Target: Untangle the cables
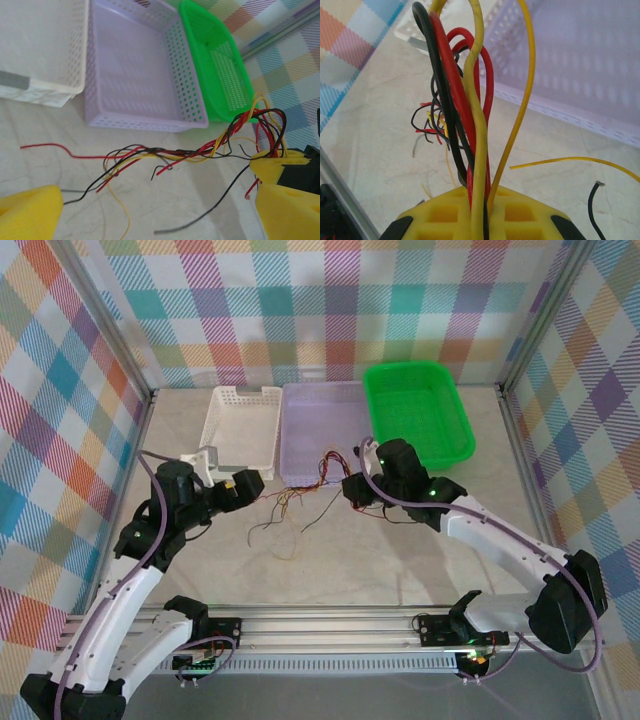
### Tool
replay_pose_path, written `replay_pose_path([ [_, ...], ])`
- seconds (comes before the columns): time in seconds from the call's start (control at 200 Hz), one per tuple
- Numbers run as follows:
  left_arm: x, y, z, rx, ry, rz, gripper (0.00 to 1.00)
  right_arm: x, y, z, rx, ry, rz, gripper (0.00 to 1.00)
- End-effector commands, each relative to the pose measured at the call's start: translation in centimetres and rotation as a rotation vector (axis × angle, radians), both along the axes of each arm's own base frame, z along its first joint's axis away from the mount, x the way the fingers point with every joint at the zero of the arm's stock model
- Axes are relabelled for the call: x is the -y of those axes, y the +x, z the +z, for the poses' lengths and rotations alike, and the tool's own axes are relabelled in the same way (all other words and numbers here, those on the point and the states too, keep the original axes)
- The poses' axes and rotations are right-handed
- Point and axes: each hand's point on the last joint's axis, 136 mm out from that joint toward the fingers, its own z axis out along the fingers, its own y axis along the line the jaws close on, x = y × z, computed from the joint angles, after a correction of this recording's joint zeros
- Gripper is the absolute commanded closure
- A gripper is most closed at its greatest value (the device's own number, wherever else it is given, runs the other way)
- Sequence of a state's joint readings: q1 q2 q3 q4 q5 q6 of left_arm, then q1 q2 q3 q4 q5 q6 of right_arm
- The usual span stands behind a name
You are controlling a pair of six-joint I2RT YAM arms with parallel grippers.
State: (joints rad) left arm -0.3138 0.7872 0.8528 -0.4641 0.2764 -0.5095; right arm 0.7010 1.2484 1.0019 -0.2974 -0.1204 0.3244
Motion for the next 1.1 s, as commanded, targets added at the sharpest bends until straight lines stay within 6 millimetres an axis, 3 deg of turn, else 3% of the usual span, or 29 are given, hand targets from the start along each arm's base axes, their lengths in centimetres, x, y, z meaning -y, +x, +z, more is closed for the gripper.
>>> replay_pose_path([
  [0.0,1.9,0.4,3.2,0.087,-0.069,-0.076,0.01,-1.7,-0.7,3.0,0.082,0.031,0.133,1.00],
  [0.295,3.7,0.7,3.1,0.104,-0.051,-0.155,0.01,-3.9,-2.6,5.9,0.107,0.099,0.331,1.00],
  [0.4,4.7,0.3,3.7,0.122,-0.087,-0.198,0.01,-4.5,-2.9,6.1,0.093,0.111,0.375,1.00],
  [0.43,5.1,0.3,4.8,0.165,-0.109,-0.216,0.00,-4.6,-3.0,6.2,0.089,0.116,0.387,1.00],
  [0.585,7.0,-1.3,6.4,0.233,-0.162,-0.327,0.00,-5.2,-3.2,7.0,0.086,0.140,0.419,1.00],
  [0.89,6.8,-2.5,2.8,0.142,-0.014,-0.348,0.04,-5.3,-3.8,9.3,0.117,0.192,0.459,1.00],
  [1.095,6.5,-4.0,2.1,0.142,0.102,-0.384,0.06,-4.5,-4.1,11.2,0.125,0.255,0.467,1.00],
])
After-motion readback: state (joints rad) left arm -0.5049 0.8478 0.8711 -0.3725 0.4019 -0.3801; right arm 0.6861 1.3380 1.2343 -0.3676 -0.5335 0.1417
